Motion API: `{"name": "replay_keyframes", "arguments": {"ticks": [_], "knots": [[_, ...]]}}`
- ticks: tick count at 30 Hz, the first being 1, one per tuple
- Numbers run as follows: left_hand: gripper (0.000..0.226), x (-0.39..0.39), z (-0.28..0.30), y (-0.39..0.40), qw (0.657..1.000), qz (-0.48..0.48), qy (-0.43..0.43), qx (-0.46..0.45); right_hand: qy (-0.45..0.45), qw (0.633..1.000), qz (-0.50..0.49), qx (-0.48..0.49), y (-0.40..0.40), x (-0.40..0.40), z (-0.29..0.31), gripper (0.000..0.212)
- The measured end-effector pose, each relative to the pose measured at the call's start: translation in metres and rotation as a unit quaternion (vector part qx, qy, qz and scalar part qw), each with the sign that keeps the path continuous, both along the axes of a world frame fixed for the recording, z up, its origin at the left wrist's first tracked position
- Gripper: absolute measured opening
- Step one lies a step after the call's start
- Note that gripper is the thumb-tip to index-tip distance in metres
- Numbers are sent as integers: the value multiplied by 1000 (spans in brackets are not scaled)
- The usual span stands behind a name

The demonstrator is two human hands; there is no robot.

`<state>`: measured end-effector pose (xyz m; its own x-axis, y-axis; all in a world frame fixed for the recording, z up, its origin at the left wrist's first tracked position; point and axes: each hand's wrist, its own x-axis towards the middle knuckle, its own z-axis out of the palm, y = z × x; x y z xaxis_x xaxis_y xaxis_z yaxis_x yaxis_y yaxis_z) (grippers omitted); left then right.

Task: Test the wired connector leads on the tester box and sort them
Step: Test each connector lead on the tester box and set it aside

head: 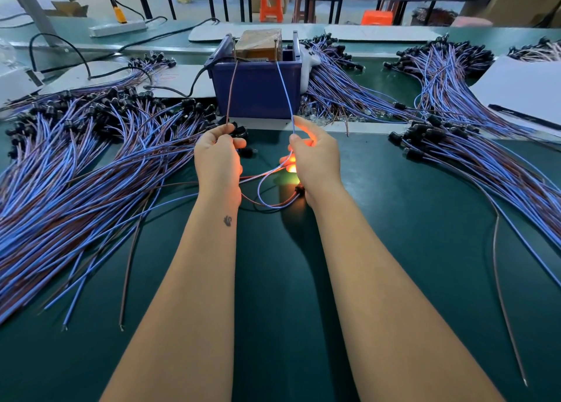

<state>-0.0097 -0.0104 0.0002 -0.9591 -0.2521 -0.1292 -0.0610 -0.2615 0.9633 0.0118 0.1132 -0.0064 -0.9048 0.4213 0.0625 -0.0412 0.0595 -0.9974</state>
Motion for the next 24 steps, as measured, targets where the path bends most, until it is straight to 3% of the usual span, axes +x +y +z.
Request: {"name": "replay_keyframes", "arguments": {"ticks": [13, 19, 24], "knots": [[27, -1, -2, 4, 999, -19, 20, -23, 19, 1000, 0, -9, -2, 3, 0, 33], [26, 7, -8, 16, 960, -111, 107, -235, 42, 999, -14, -26, -2, 8, -1, 12], [24, 16, -5, 25, 943, -159, 156, -246, 59, 998, 16, -26, 0, 16, 1, 9]]}}
